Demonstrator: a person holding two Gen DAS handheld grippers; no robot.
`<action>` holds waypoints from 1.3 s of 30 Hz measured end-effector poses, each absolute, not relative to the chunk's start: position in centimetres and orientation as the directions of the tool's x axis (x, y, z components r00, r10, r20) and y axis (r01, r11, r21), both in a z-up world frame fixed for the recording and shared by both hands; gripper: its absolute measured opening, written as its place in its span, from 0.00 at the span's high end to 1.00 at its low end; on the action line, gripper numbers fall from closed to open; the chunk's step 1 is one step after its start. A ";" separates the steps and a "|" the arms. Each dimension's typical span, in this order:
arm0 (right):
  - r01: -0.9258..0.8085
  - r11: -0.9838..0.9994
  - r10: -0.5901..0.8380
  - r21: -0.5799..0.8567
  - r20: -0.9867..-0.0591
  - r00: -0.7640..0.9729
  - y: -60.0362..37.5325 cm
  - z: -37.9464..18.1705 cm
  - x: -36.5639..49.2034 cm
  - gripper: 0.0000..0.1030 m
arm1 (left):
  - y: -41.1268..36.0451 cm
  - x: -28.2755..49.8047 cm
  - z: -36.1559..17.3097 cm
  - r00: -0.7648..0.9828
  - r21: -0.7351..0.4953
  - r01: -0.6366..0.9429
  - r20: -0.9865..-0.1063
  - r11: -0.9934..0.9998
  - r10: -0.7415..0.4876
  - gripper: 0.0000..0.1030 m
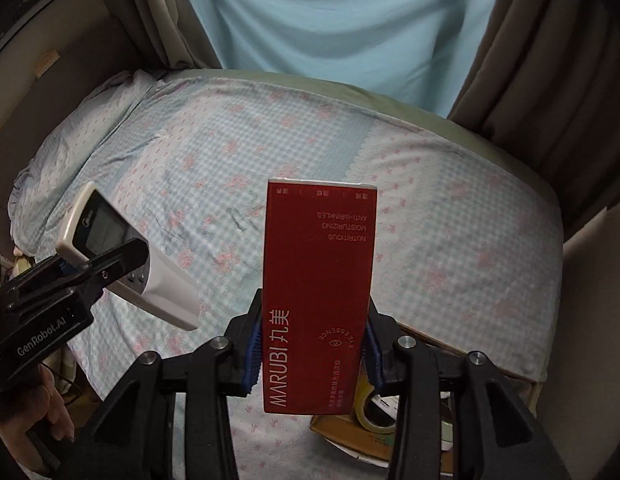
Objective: Organize rigid objects
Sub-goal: 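Lift the red box with the right tool and carry it over the box, then open the right tool to drop the red box into the box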
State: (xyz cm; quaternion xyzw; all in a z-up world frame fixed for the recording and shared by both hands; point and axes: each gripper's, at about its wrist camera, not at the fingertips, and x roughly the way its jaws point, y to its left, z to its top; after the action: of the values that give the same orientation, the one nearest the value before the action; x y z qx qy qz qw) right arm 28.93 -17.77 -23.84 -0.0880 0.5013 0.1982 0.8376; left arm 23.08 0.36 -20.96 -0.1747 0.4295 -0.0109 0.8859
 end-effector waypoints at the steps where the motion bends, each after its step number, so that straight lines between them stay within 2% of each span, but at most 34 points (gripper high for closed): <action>1: -0.394 0.918 0.235 0.053 -0.872 0.429 -19.3 -23.4 28.3 0.63 | -0.8 23.3 -20.6 0.629 -0.339 -0.095 -0.749 0.936 -0.207 0.72; 4: -0.313 0.948 0.206 0.063 -0.869 0.449 -23.6 -22.8 26.6 0.63 | -4.9 24.0 -19.9 0.599 -0.355 0.041 -0.739 0.934 -0.308 0.72; 7: -0.225 0.968 0.203 0.109 -0.868 0.453 -28.0 -23.1 24.7 0.63 | -7.9 23.5 -20.7 0.545 -0.313 0.132 -0.770 0.941 -0.332 0.72; 14: -0.089 0.979 0.204 0.183 -0.884 0.422 -34.4 -25.2 20.9 0.63 | -9.0 21.9 -23.6 0.452 -0.276 0.154 -0.834 0.949 -0.316 0.72; 23: -0.015 0.971 0.228 0.239 -0.905 0.360 -36.3 -29.3 20.6 0.63 | -8.1 22.7 -25.6 0.403 -0.274 0.114 -0.866 0.955 -0.297 0.70; 24: 0.005 0.964 0.245 0.264 -0.902 0.354 -36.6 -30.0 21.0 0.63 | -8.0 23.0 -26.1 0.395 -0.268 0.106 -0.872 0.957 -0.288 0.67; 25: 0.031 0.955 0.265 0.293 -0.900 0.346 -37.1 -30.9 21.2 0.63 | -8.0 23.2 -26.5 0.387 -0.262 0.099 -0.879 0.960 -0.280 0.50; 26: 0.064 0.945 0.283 0.322 -0.898 0.337 -37.5 -31.8 21.7 0.63 | -8.0 23.3 -26.9 0.382 -0.261 0.096 -0.881 0.960 -0.278 0.18; 27: 0.096 0.934 0.296 0.343 -0.897 0.329 -37.9 -32.6 22.1 0.63 | -8.0 23.5 -27.2 0.380 -0.266 0.095 -0.881 0.959 -0.282 0.03; 28: 0.125 0.925 0.306 0.360 -0.897 0.319 -38.2 -33.5 22.5 0.63 | -8.1 23.6 -27.6 0.383 -0.272 0.099 -0.877 0.957 -0.289 0.00; 37: 0.285 0.852 0.370 0.439 -0.891 0.265 -38.7 -40.3 25.3 0.62 | -10.5 26.0 -32.3 0.303 -0.274 0.113 -0.906 0.955 -0.296 0.00; 39: 0.321 0.828 0.375 0.460 -0.880 0.293 -38.9 -40.9 25.5 0.53 | -10.3 26.5 -32.8 0.291 -0.282 0.096 -0.909 0.955 -0.297 0.00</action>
State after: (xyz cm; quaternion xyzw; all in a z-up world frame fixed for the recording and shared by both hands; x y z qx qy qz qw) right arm 25.46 -38.88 -40.85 0.2927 0.5942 0.0180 0.7489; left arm 26.50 -10.34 -32.78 -0.0867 0.5824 -0.1230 0.7989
